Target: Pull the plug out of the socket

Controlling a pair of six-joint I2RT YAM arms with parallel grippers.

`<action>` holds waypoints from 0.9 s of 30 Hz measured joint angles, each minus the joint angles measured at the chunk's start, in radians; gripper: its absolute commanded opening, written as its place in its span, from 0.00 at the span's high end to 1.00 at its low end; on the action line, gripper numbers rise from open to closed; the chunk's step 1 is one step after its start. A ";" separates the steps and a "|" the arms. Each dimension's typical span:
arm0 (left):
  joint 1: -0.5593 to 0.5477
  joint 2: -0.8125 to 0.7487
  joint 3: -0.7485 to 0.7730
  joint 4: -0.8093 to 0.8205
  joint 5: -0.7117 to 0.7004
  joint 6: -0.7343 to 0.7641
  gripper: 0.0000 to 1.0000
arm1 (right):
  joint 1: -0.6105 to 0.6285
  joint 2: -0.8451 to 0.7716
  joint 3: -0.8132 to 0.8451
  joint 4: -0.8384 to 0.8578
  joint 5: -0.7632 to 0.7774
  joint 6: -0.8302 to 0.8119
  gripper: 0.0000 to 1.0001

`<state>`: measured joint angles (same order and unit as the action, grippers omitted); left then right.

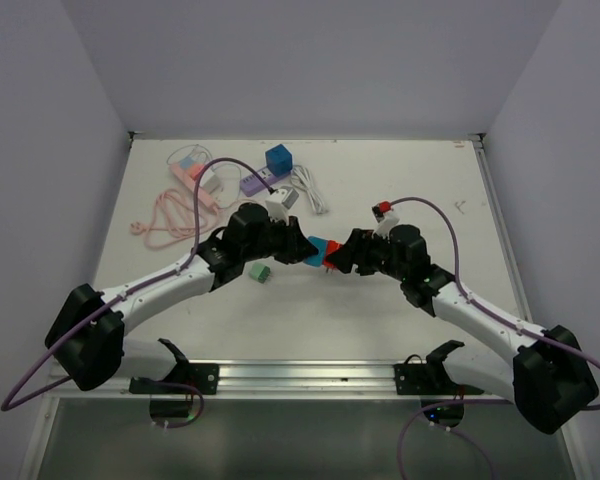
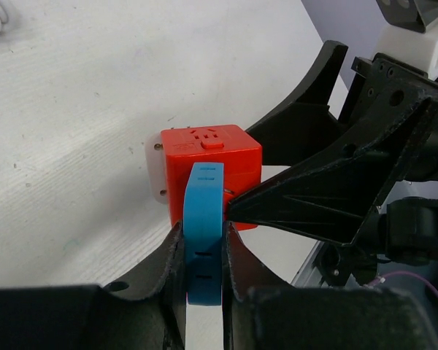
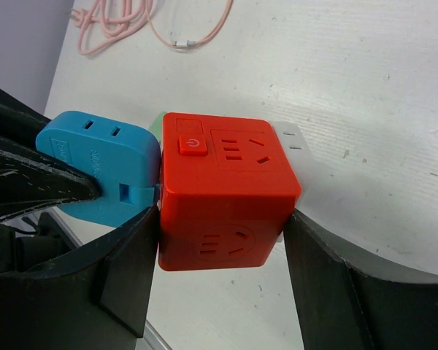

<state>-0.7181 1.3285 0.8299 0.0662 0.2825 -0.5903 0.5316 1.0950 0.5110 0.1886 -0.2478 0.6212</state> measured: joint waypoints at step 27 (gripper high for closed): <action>0.153 -0.216 -0.043 -0.083 -0.126 -0.041 1.00 | -0.034 -0.003 0.027 -0.287 0.369 -0.075 1.00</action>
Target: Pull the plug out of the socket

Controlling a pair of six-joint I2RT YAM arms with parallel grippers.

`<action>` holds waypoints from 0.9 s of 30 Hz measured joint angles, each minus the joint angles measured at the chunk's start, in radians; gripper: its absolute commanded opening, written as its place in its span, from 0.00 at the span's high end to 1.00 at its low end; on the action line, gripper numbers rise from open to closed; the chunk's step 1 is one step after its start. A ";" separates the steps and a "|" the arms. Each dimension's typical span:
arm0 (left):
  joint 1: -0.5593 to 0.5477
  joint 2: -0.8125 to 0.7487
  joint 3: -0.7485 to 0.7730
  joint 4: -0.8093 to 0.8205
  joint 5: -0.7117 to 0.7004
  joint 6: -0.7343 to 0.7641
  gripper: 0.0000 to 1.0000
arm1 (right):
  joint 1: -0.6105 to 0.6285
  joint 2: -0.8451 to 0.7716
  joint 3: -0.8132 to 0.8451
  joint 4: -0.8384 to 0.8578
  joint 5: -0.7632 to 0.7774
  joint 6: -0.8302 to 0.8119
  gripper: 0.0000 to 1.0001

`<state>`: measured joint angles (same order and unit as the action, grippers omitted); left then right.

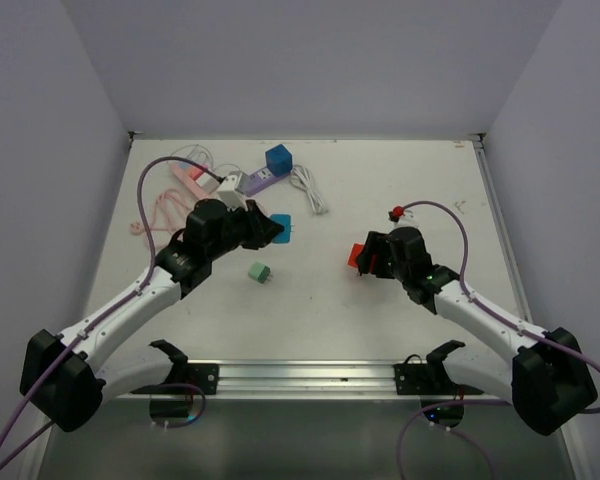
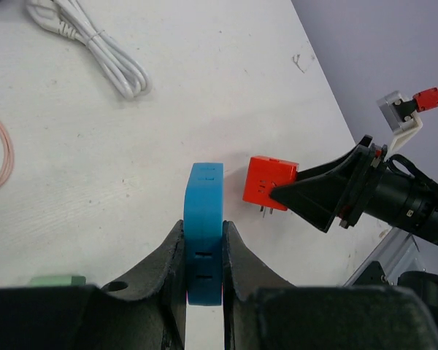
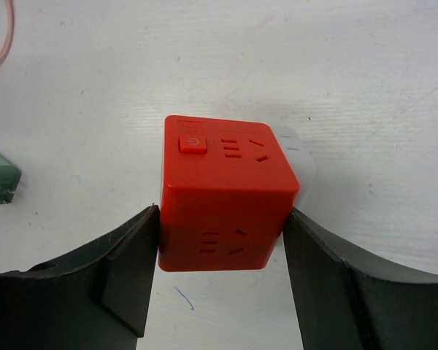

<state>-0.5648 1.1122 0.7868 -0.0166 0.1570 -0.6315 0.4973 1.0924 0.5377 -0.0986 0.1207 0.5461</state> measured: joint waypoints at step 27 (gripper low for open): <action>0.019 0.488 -0.050 0.192 0.117 -0.043 0.42 | 0.007 -0.051 0.132 -0.202 -0.147 -0.277 1.00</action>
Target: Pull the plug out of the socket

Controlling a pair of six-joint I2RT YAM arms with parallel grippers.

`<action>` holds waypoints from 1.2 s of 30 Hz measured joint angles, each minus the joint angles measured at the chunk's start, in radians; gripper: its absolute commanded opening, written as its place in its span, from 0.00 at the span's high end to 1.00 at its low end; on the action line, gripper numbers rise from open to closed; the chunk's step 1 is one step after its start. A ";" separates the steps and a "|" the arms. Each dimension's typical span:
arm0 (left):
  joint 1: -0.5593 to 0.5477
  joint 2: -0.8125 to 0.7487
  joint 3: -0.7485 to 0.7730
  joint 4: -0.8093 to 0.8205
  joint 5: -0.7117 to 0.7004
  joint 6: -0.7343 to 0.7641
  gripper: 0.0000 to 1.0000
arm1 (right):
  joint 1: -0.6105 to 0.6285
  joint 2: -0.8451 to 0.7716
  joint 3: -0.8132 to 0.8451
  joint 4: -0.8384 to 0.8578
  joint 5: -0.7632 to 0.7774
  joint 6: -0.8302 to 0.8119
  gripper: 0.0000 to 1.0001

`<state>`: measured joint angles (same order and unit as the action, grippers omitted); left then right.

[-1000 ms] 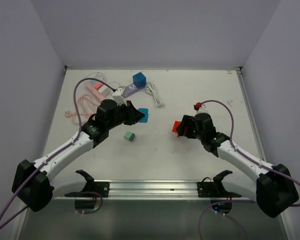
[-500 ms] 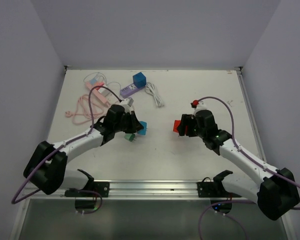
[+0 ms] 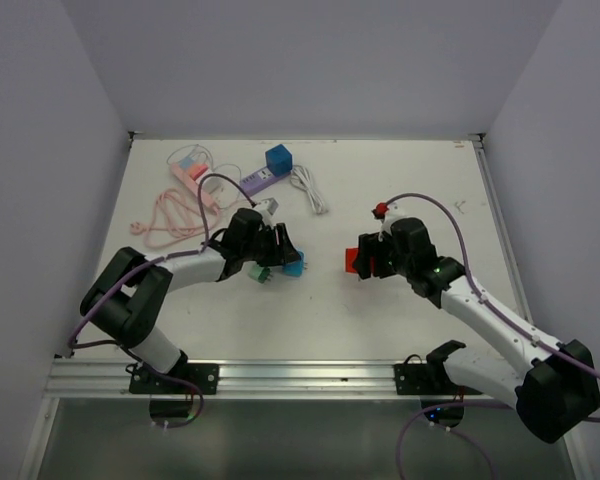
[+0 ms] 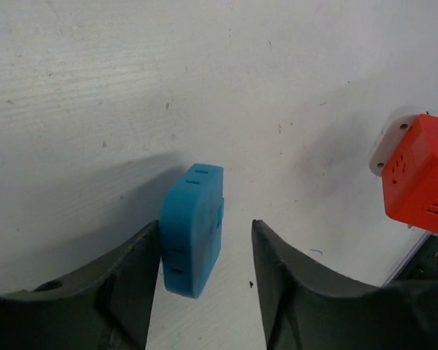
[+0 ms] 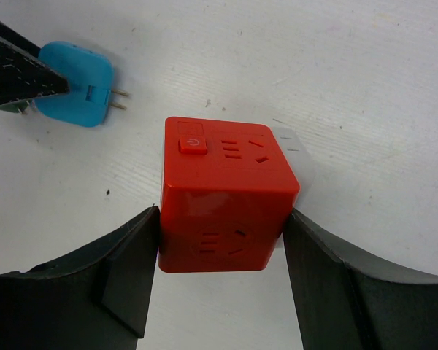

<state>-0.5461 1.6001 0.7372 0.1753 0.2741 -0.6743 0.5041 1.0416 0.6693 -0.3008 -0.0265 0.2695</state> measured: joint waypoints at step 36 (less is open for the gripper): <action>-0.056 -0.140 0.065 -0.048 0.158 -0.201 0.01 | 0.217 0.199 0.122 0.101 -0.074 -0.183 1.00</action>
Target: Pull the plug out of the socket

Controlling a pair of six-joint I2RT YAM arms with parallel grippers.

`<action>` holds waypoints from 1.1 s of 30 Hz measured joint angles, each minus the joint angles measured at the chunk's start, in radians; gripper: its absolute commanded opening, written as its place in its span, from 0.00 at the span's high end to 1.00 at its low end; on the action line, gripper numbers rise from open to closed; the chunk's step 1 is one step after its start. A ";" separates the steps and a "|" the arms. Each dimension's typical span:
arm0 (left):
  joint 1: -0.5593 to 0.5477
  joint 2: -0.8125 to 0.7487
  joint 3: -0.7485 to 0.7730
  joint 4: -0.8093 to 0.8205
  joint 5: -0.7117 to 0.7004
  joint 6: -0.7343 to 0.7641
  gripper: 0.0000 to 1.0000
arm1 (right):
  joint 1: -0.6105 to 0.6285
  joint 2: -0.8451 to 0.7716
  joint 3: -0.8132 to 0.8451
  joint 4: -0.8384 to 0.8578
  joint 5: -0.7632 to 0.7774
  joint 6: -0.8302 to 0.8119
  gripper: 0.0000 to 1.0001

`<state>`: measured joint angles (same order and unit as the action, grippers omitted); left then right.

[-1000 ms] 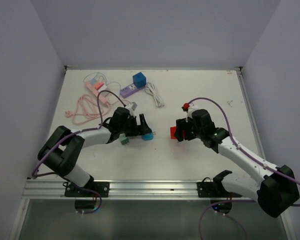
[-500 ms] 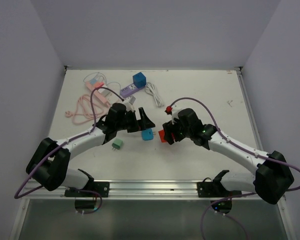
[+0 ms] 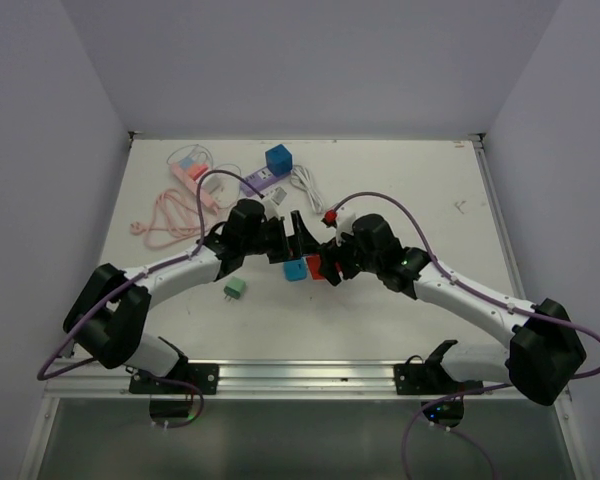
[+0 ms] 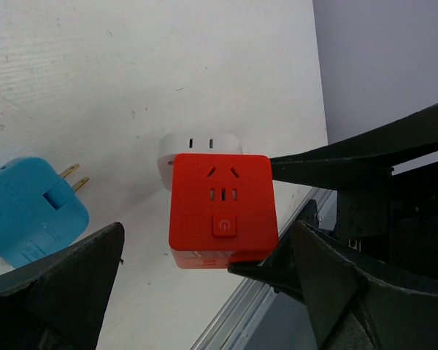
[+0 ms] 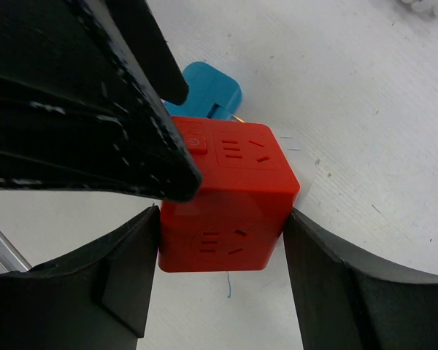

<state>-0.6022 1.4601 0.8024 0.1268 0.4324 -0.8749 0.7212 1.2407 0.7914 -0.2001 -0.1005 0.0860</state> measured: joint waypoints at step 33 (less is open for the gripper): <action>-0.034 0.053 0.048 -0.031 0.005 0.092 1.00 | 0.027 -0.027 0.000 0.060 -0.004 0.050 0.01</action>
<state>-0.6365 1.5135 0.8505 0.0956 0.4377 -0.7826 0.7483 1.2140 0.7914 -0.1402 -0.1047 0.1360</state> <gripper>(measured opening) 0.630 0.957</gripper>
